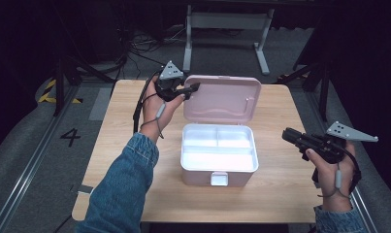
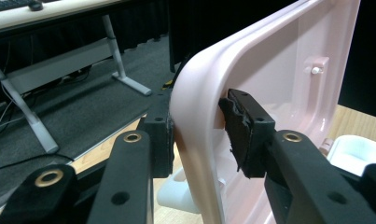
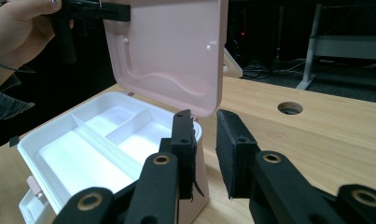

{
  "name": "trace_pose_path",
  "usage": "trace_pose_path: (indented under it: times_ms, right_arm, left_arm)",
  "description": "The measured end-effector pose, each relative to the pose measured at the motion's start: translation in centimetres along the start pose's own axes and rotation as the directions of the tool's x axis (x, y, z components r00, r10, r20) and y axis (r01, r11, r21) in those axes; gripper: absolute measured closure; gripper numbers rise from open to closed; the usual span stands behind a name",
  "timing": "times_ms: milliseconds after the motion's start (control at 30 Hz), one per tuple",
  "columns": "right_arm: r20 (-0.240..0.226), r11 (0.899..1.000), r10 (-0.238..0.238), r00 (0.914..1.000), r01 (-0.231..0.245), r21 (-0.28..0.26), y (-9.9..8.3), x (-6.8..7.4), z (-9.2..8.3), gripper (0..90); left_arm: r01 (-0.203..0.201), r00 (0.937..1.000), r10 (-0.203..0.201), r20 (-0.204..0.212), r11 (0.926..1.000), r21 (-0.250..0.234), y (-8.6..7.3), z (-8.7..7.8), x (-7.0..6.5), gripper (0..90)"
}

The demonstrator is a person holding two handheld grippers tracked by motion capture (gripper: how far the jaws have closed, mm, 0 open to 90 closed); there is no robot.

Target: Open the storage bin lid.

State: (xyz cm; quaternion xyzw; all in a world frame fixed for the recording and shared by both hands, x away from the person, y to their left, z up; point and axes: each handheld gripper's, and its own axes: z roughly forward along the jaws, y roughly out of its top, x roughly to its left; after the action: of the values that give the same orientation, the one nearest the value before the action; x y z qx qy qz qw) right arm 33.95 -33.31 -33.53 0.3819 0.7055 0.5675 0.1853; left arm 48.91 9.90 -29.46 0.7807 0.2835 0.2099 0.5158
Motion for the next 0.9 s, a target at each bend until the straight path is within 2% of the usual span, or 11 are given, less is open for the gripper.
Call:
trace_pose_path:
  times_ms: [367,567,900]
  right_arm:
    - [-0.001,1.0,0.008,1.0,-0.008,0.009,-0.2,-0.2,0.2,77.7]
    - [0.013,1.0,0.004,0.9999,-0.004,0.008,-0.3,-0.4,0.2,75.5]
    - [0.015,1.0,0.002,0.9999,-0.003,0.021,-0.5,-0.6,0.5,74.1]
  left_arm:
    - [0.04,0.9992,-0.039,-0.011,0.9991,0.013,-0.3,1.5,1.1,59.1]
    - [0.076,0.9971,-0.076,0.001,0.997,0.009,-0.6,2.2,1.7,58.7]
    - [0.092,0.9957,-0.092,-0.01,0.9957,0.005,-1.4,3.3,2.4,55.8]
